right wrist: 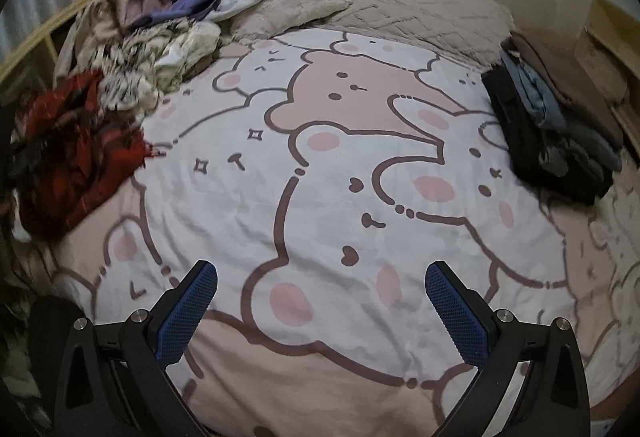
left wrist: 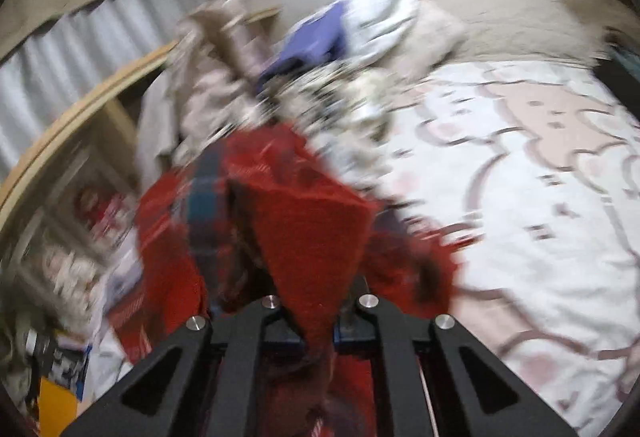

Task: Fold clothes
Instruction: 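Grasp the red plaid blanket edge with the left tool while the right tool grasps another edge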

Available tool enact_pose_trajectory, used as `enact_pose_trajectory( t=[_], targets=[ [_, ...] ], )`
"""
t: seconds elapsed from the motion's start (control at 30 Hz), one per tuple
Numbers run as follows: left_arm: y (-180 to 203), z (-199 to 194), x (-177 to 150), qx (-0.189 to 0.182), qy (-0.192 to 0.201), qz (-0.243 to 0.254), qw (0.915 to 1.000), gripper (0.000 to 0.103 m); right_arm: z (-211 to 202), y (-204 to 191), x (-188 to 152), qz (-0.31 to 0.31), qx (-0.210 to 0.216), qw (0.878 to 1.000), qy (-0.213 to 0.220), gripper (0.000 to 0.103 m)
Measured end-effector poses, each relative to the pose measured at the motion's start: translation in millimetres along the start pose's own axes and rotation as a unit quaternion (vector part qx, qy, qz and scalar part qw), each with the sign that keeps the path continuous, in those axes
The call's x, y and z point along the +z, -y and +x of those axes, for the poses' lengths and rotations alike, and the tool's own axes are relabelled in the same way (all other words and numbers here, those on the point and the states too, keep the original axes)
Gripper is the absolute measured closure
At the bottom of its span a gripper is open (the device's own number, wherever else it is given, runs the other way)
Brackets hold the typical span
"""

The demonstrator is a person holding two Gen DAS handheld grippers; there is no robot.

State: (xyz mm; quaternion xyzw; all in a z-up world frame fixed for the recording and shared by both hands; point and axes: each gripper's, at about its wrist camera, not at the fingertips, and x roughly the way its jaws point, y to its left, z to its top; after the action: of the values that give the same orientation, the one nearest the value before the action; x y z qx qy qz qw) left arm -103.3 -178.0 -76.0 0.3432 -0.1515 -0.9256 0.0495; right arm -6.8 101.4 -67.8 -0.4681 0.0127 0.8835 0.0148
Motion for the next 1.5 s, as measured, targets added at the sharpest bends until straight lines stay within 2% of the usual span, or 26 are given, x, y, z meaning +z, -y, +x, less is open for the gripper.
enact_pose_trajectory(
  t=[0.03,0.1,0.13,0.27,0.37,0.47,0.53,0.57,0.6,0.67,0.7,0.73,0.83,0.93,1.03,1.1,1.23,1.37,1.4,1.5],
  targets=[
    [10.2,-9.0,6.0,-0.038,0.014,-0.01,0.9991,0.101,-2.2,4.7,1.6,0.011,0.002,1.0,0.005,0.0],
    [35.7,-28.7,20.5,-0.11,0.042,-0.02,0.9929,0.101,-8.6,15.4,3.7,0.029,0.002,0.999,0.018,0.0],
    [58.1,-41.3,32.5,-0.14,0.056,-0.008,0.9886,0.101,-12.8,21.4,4.2,0.036,0.0,0.999,0.026,0.0],
    [141.7,-84.7,78.3,-0.247,0.102,0.036,0.9628,0.101,-31.7,54.1,3.4,0.07,-0.019,0.996,0.057,0.0],
    [210.5,-122.1,110.9,-0.339,0.132,0.061,0.9295,0.101,-47.6,89.3,-4.9,0.11,-0.042,0.99,0.075,0.0],
    [279.9,-172.1,130.0,-0.442,0.157,0.086,0.8787,0.1,-68.2,130.9,-18.2,0.153,-0.076,0.981,0.095,0.0],
    [311.0,-191.2,129.7,-0.48,0.159,0.101,0.8568,0.098,-80.8,160.3,-29.2,0.176,-0.11,0.973,0.099,0.0],
    [324.6,-192.6,127.0,-0.489,0.148,0.113,0.8522,0.095,-87.0,175.0,-34.6,0.188,-0.126,0.969,0.101,0.0],
    [334.9,-186.1,121.4,-0.489,0.128,0.127,0.8536,0.089,-90.8,188.5,-40.8,0.198,-0.144,0.965,0.099,0.0],
    [344.1,-163.3,104.3,-0.472,0.081,0.142,0.8665,0.043,-95.6,209.7,-51.8,0.212,-0.172,0.958,0.093,0.0],
    [348.7,-151.9,95.7,-0.462,0.058,0.15,0.872,0.035,-94.9,216.2,-57.5,0.214,-0.176,0.957,0.089,0.0],
    [348.4,-139.8,87.8,-0.453,0.037,0.152,0.8775,0.032,-94.2,222.6,-63.2,0.215,-0.18,0.956,0.085,0.0],
    [316.7,-105.5,62.2,-0.42,-0.023,0.124,0.8987,0.032,-80.9,224.9,-75.7,0.211,-0.166,0.961,0.068,0.0],
    [258.7,-80.0,36.7,-0.383,-0.069,0.068,0.9186,0.03,-62.8,218.1,-85.8,0.199,-0.137,0.969,0.049,0.0],
    [202.3,-74.1,11.6,-0.34,-0.087,0.017,0.9361,0.027,-42.6,206.8,-93.6,0.182,-0.099,0.978,0.027,0.0],
    [169.1,-72.0,-1.3,-0.317,-0.094,-0.013,0.9437,0.026,-28.9,200.2,-98.2,0.176,-0.072,0.982,0.012,0.0],
    [139.6,-76.1,-25.3,-0.291,-0.101,-0.044,0.9504,0.026,-1.5,189.7,-106.9,0.174,-0.016,0.984,-0.018,0.0],
    [140.1,-78.7,-37.7,-0.291,-0.096,-0.039,0.9512,0.026,15.6,172.7,-129.6,0.156,0.005,0.986,-0.059,0.018],
    [145.3,-79.6,-37.5,-0.297,-0.094,-0.037,0.9496,0.026,19.9,168.5,-135.3,0.151,0.01,0.986,-0.07,0.02],
    [164.1,-77.0,-28.0,-0.322,-0.093,-0.028,0.9419,0.026,32.7,155.7,-152.3,0.137,0.025,0.985,-0.1,0.04]
  ],
)
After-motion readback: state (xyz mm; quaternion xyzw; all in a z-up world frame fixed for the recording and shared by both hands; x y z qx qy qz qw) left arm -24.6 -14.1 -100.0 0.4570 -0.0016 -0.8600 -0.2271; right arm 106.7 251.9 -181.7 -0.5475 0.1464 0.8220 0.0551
